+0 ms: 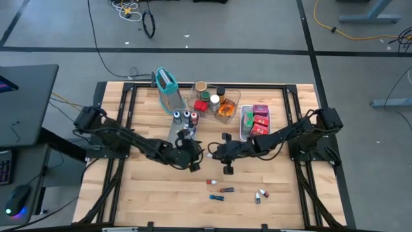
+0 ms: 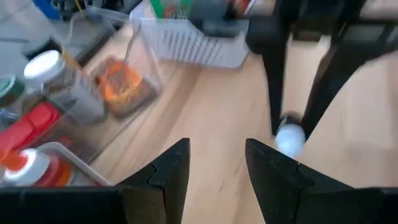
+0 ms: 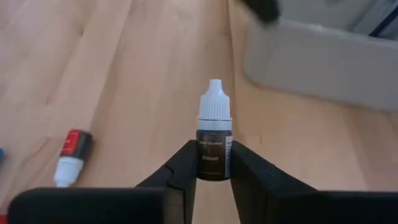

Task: Pick & Place Kitchen Items
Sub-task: Put the small brown food coloring bottle into the gray bin

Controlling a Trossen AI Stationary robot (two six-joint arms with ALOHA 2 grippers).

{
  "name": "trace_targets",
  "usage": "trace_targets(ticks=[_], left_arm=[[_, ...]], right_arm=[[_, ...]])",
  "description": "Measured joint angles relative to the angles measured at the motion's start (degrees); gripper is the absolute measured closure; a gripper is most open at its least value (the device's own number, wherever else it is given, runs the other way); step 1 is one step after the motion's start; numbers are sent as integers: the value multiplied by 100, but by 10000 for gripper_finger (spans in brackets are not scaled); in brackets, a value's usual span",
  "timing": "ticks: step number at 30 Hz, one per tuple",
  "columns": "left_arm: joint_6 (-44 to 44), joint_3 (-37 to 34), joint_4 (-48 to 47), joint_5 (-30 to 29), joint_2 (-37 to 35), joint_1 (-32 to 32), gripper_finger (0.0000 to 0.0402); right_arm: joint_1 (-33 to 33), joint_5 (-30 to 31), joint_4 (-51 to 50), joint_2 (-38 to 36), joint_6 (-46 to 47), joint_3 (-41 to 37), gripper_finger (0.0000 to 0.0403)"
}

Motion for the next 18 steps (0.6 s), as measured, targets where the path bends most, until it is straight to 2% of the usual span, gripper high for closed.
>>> trace_targets(ticks=[3, 8, 18], left_arm=[[416, -6, 567, 505, 246, 155, 238], [975, 8, 961, 1455, 362, 269, 238], [1065, -12, 874, 1296, 373, 276, 238]], right_arm=[[-116, -76, 179, 0, -169, 5, 317], [-218, -100, 259, 0, -470, 1, 317], [-220, -219, 479, 0, -705, 1, 317]])
